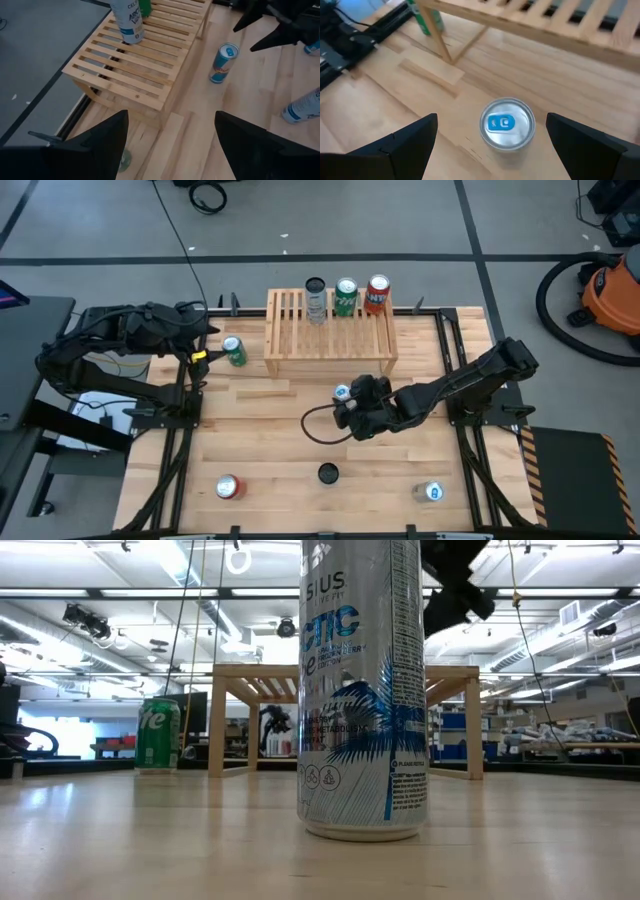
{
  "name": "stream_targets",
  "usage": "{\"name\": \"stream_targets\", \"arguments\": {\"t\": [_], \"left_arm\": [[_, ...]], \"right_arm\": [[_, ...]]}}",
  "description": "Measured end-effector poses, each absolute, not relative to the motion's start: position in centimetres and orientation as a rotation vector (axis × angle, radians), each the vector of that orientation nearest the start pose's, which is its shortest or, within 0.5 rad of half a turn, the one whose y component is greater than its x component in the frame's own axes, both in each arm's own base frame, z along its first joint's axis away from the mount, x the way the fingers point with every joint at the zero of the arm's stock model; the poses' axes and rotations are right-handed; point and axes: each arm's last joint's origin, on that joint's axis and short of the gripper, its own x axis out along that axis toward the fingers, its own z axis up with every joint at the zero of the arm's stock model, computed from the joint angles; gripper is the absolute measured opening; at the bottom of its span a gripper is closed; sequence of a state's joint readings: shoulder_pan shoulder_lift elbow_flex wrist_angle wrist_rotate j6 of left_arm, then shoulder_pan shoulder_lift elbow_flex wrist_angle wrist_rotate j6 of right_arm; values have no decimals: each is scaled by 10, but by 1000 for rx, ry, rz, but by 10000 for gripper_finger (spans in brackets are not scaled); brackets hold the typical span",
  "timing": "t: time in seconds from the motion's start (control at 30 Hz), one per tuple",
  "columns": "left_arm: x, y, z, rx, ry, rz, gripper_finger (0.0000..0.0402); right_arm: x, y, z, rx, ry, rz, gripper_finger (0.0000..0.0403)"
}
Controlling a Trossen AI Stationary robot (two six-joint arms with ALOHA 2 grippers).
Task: Place canned beverage on shelf
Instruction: Put the top blue soda can on the shelf
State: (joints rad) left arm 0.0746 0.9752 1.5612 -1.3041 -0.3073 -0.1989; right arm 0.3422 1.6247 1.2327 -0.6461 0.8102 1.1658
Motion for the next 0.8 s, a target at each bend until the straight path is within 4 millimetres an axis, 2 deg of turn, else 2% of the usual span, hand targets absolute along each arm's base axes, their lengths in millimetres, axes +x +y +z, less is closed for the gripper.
{"name": "stream_targets", "arguments": {"t": [0.23, 0.43, 0.6, 0.8], "left_arm": [[114, 17, 445, -104, 678, 435, 299], [114, 17, 445, -121, 675, 441, 299], [114, 17, 445, -121, 676, 441, 299], [114, 17, 445, -118, 676, 440, 299]], "right_arm": [[328, 91, 233, 500, 548, -827, 382], [337, 80, 221, 492, 556, -877, 382], [339, 77, 224, 512, 556, -864, 382], [337, 83, 238, 480, 607, -829, 382]]}}
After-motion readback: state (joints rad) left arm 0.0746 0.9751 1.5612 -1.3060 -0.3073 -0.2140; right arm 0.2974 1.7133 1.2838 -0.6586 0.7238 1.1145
